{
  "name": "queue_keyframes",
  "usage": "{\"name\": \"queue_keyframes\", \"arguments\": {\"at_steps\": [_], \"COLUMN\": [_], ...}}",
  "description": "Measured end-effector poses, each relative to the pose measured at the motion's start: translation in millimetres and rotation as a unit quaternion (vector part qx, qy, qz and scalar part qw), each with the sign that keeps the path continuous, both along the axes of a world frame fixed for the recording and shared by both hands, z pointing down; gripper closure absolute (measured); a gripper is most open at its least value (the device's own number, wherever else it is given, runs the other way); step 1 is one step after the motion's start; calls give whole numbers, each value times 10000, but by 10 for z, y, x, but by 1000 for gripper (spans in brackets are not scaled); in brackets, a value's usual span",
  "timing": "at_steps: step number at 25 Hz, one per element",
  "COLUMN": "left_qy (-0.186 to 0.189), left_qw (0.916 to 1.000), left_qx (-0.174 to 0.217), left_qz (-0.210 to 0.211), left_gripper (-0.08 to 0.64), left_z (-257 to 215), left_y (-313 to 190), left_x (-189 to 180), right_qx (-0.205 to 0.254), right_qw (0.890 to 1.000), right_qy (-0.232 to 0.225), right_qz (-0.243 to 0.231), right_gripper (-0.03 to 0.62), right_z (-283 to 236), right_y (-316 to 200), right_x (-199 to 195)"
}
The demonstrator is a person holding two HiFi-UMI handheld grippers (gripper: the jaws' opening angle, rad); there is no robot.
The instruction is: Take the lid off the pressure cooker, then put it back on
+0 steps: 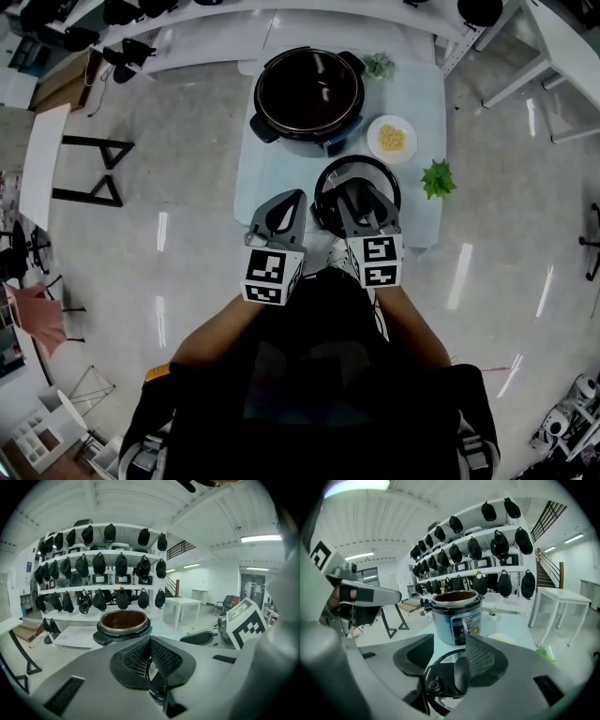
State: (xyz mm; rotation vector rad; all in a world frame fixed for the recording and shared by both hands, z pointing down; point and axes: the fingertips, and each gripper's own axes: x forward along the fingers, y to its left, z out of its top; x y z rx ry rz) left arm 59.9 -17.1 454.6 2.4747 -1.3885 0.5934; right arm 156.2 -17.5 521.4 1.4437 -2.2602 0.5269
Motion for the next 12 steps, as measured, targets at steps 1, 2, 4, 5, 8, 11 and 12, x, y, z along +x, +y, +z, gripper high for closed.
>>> {"name": "queue_keyframes", "arguments": {"at_steps": [1, 2, 4, 5, 8, 11, 12], "left_qy": [-3, -1, 30, 48, 57, 74, 87], "left_qw": [10000, 10000, 9999, 9998, 9994, 9988, 9987], "left_qx": [38, 73, 136, 165, 268, 313, 307], "left_qz": [5, 16, 69, 105, 234, 368, 403], "left_gripper": [553, 553, 552, 552, 552, 553, 552], "left_z": [-29, -61, -128, -162, -260, -310, -317], "left_y": [9, 18, 41, 54, 95, 182, 217], "left_x": [-18, -35, -66, -85, -179, -309, -356], "right_qx": [60, 118, 248, 313, 478, 575, 583], "right_qw": [10000, 9999, 9996, 9993, 9980, 9966, 9963], "right_qy": [-23, -44, -68, -71, -77, -58, -49], "right_qz": [20, 51, 138, 195, 404, 586, 632], "right_gripper": [373, 390, 429, 452, 504, 529, 533], "right_z": [-74, -150, -309, -390, -598, -744, -780], "right_y": [18, 42, 96, 122, 195, 309, 352], "right_x": [-16, -30, -53, -66, -121, -224, -272]}}
